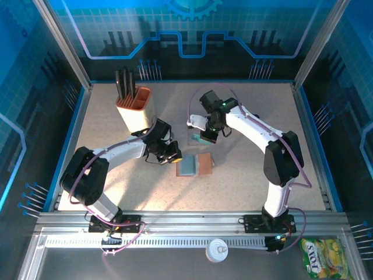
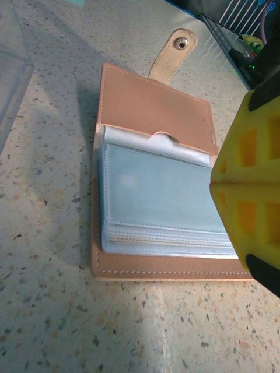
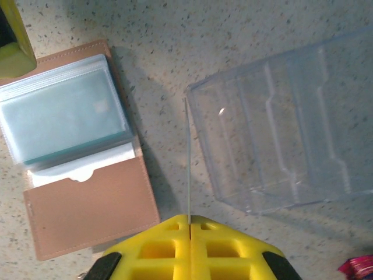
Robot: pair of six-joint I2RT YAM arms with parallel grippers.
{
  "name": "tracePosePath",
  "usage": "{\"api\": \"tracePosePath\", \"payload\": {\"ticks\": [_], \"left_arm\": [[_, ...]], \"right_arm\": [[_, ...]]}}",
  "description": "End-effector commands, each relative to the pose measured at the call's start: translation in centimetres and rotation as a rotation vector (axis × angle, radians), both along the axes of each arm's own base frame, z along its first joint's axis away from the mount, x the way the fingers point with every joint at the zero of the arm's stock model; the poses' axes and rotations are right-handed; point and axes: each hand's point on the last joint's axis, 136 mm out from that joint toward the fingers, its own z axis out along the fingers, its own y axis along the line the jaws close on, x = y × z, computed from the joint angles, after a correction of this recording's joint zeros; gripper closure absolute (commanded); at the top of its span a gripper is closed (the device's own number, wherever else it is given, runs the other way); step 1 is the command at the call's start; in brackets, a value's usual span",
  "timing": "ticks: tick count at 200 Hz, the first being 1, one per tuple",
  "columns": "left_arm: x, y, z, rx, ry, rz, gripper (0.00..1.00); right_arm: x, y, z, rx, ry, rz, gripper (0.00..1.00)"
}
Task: Take the credit cards out of the card holder
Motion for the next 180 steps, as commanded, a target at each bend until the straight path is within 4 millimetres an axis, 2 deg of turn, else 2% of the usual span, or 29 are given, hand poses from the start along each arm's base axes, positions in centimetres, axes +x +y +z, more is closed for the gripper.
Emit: {"api": "tracePosePath", "payload": {"ticks": [1,30,67,129,180], "left_arm": [[-0.3,0.2,0.4,-0.021,-0.014,-0.028,0.95],[-0.1,0.3,0.6,-0.027,-0.022,-0.043,0.95],[-0.5,0.7,0.6,-0.029,-0.024,-0.065,0.95],[-0.9,1.5,0.5,-0.035,-0.011,-0.085,0.95],[-0.9,1.7,0.4,-0.034,-0.003,-0.111,0.94]], "right_arm": [[0.3,0.0,0.1,-0.042,0.011,0.088,1.0],[2.3,0.5,0.7,-0.031,-0.002,0.098,1.0],[3.8,0.8,0.2,-0.041,0.005,0.113,1.0],[4.0,0.4,-2.8,-0.101,0.09,0.136,1.0],[3.2,0.2,-4.5,-0.118,0.163,0.14,1.0]]}}
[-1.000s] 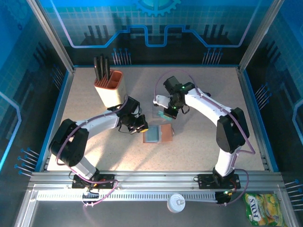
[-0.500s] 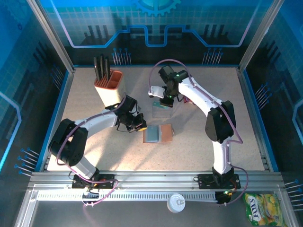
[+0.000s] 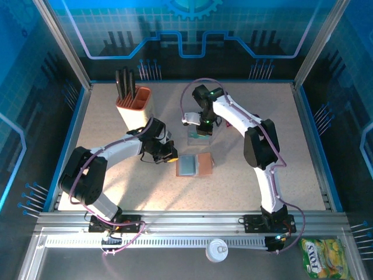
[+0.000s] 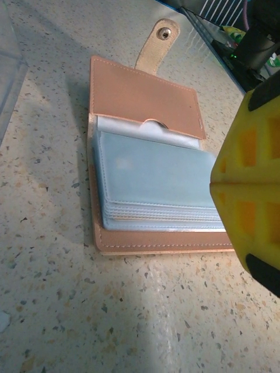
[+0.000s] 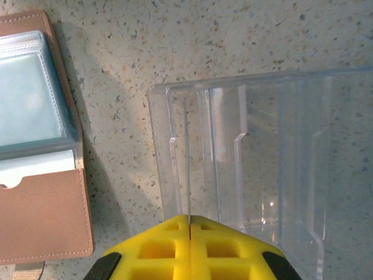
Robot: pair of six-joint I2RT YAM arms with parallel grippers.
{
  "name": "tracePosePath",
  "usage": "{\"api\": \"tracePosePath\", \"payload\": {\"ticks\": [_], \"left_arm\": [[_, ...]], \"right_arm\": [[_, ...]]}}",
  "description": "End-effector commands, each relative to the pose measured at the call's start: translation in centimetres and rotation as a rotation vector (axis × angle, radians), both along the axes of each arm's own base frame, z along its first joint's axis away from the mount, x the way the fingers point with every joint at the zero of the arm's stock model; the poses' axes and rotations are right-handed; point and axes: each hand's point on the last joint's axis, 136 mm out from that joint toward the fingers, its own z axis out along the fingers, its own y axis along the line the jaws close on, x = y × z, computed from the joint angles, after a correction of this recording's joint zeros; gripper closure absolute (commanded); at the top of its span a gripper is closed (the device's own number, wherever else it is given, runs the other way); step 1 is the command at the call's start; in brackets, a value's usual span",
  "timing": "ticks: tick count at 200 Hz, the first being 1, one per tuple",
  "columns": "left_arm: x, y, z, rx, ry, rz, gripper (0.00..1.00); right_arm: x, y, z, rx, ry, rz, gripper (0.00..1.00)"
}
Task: Take the credit cards out of the card holder
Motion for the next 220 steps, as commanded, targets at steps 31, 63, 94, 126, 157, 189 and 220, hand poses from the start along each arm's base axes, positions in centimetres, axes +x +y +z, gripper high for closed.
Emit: {"api": "tracePosePath", "payload": {"ticks": [31,63,94,126,157,189,220], "left_arm": [[-0.9,0.2,0.3,-0.018,0.023,-0.033,0.94],[-1.2,0.3,0.1,-0.016,0.035,-0.038,0.93],[-1.4,0.5,0.2,-0.007,0.033,-0.034,0.94],[-1.3,0.6,0.9,-0.009,0.019,-0.039,0.93],[-1.3,0.5,1.4,-0.01,0.005,-0.048,0.93],[-1.2,0.5,1.8,-0.015,-0.008,-0.049,0.93],[-1.3,0.6,1.7,-0.01,-0.004,-0.044,0.93]], "right_arm": [[-1.1,-0.2,-1.2,-0.036,0.084,0.027,1.0],[-1.3,-0.1,-1.8,-0.04,0.106,0.026,1.0],[-1.1,0.0,-1.8,-0.032,0.098,0.026,0.9],[-0.1,0.2,-0.4,-0.019,0.034,0.018,0.76],[1.8,0.2,1.5,-0.003,-0.103,-0.003,0.73],[3.0,0.3,2.6,0.015,-0.205,-0.025,0.76],[3.3,0.6,1.6,0.014,-0.264,-0.006,0.91]]}}
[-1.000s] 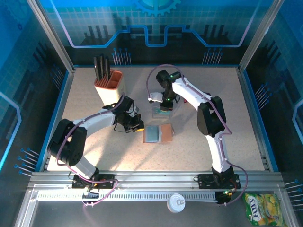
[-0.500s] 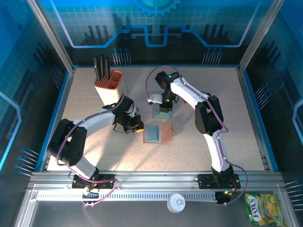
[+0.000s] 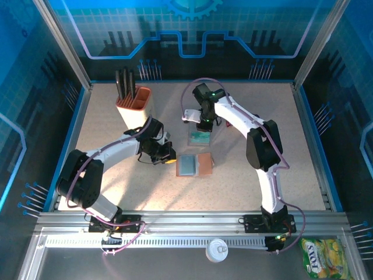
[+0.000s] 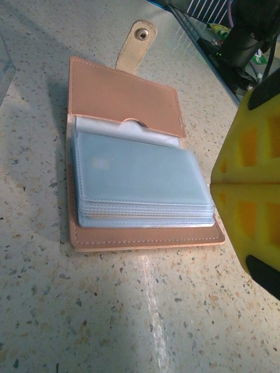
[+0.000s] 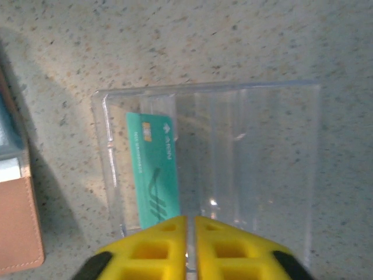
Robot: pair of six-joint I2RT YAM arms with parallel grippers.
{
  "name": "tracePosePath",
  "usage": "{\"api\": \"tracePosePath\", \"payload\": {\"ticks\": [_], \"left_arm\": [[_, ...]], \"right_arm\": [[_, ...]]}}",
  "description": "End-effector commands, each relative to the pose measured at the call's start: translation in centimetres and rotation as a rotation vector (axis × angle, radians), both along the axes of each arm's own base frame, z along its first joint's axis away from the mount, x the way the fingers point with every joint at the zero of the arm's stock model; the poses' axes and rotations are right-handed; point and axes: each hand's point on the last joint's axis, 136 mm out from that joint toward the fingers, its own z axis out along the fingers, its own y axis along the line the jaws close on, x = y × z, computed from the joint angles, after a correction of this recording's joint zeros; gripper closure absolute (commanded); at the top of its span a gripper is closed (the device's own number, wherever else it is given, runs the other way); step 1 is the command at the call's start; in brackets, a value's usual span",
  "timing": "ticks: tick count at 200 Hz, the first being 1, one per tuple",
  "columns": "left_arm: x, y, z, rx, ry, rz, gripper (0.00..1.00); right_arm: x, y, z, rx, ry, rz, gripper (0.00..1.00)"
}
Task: Take the credit cards out of the card holder
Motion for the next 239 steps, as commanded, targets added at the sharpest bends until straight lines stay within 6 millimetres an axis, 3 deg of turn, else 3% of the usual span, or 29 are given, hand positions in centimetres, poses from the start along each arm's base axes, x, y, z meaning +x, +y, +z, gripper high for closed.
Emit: {"api": "tracePosePath", "payload": {"ticks": [1,51,76,120,154,190,239], "left_arm": [[-0.2,0.2,0.8,-0.008,-0.011,-0.017,0.93],[-0.6,0.3,0.2,-0.018,-0.012,0.017,0.93],[-0.8,0.6,0.1,-0.017,-0.021,0.036,0.94],[-1.1,0.7,0.0,-0.023,-0.022,0.047,0.93],[-1.2,0.7,-0.2,-0.025,-0.023,0.048,0.93],[-1.1,0.3,-0.3,-0.029,-0.026,0.047,0.92],[-1.0,-0.9,-0.9,-0.028,-0.016,0.043,0.91]], "right_arm": [[0.7,0.7,0.2,0.011,-0.087,0.014,0.92],[0.0,0.2,-3.1,-0.029,-0.043,0.028,0.96],[-0.3,0.5,-3.7,-0.028,-0.031,0.038,0.95],[-0.1,1.7,-2.2,0.028,-0.057,0.055,0.91],[-0.2,1.8,-1.5,0.051,-0.081,0.061,0.82],[-0.1,1.8,0.5,0.11,-0.139,-0.005,0.8],[-2.7,2.6,1.9,0.243,-0.132,-0.117,0.75]]}}
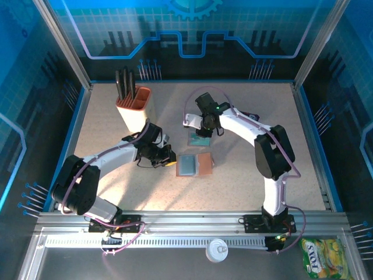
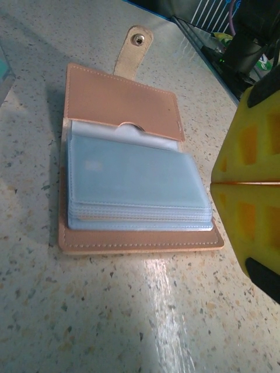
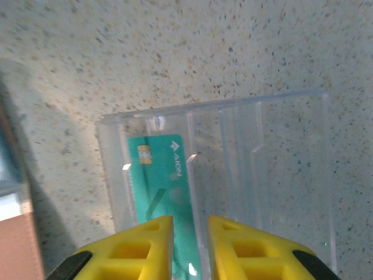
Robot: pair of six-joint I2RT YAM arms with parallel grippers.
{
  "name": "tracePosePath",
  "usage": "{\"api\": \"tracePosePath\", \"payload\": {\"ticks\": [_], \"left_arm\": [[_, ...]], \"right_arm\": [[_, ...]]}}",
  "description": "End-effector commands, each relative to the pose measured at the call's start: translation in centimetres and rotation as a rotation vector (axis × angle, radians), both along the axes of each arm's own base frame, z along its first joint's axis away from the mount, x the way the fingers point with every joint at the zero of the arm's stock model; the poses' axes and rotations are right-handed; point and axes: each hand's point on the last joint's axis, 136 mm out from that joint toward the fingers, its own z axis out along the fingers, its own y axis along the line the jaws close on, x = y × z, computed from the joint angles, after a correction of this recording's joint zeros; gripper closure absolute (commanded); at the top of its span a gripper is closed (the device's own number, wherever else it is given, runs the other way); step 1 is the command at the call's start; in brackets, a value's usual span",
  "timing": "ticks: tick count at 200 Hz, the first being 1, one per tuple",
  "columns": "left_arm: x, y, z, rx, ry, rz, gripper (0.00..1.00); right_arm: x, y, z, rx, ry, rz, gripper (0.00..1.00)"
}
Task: Take the credit cards out of the card holder
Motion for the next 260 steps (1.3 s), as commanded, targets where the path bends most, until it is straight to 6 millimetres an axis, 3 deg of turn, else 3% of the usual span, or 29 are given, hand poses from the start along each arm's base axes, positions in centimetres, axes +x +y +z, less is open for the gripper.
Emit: {"api": "tracePosePath", "payload": {"ticks": [1,70,146,260], "left_arm": [[-0.1,-0.5,-0.7,0.008,0.015,0.009,0.91],[0.9,-1.2,-2.0,0.053,0.019,0.032,0.91],[1.5,-1.8,-3.5,0.073,0.027,0.048,0.93],[1.5,-0.3,-4.7,0.199,0.028,0.092,0.98]], "right_arm": [[-1.0,1.8,2.2,0.125,-0.019,-0.057,0.75],[-4.3,3.5,3.1,0.333,0.107,-0.361,0.69],[-8.0,4.4,3.1,0.654,0.427,-0.781,0.66],[-11.7,5.4,-1.9,0.576,0.785,-0.986,0.65]]}}
